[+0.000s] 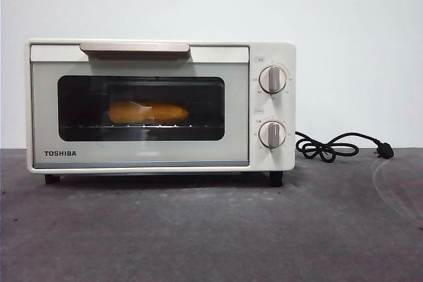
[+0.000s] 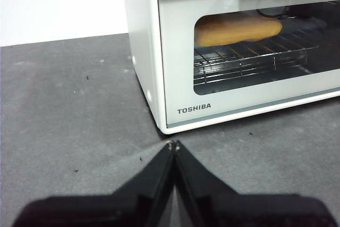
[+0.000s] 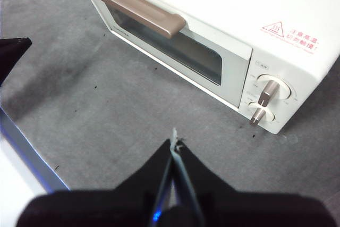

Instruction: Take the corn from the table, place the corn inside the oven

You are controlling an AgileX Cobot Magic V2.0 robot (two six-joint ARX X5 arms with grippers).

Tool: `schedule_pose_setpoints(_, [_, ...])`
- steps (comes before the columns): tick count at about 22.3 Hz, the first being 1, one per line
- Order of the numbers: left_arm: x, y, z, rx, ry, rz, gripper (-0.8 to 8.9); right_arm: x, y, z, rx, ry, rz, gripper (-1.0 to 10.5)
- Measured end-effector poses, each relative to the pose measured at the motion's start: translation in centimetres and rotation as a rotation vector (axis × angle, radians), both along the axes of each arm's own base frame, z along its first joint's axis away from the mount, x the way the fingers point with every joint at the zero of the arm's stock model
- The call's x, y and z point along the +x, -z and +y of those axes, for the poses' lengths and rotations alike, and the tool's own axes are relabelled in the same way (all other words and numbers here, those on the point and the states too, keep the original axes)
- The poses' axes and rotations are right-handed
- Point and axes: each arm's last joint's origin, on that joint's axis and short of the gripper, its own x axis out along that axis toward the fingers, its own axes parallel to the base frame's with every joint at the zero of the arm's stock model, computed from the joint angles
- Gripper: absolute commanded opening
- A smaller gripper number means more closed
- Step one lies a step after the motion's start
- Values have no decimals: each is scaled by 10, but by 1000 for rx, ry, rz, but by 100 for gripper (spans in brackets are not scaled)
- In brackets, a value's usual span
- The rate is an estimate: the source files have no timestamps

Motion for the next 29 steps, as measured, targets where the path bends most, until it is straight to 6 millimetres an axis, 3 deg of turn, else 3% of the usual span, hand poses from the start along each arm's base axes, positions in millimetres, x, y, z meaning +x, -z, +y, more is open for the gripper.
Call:
schedule_pose_setpoints(22, [3, 5, 0, 6, 0, 64, -4, 1, -1, 0, -34, -1, -44, 1])
schedule_pose_setpoints(26, [3, 6, 0, 7, 0, 72, -4, 18, -7, -14, -102, 139, -205, 1])
schedule_pose_setpoints(29, [3, 6, 0, 7, 0, 72, -4, 36, -14, -40, -29, 244, -296, 1])
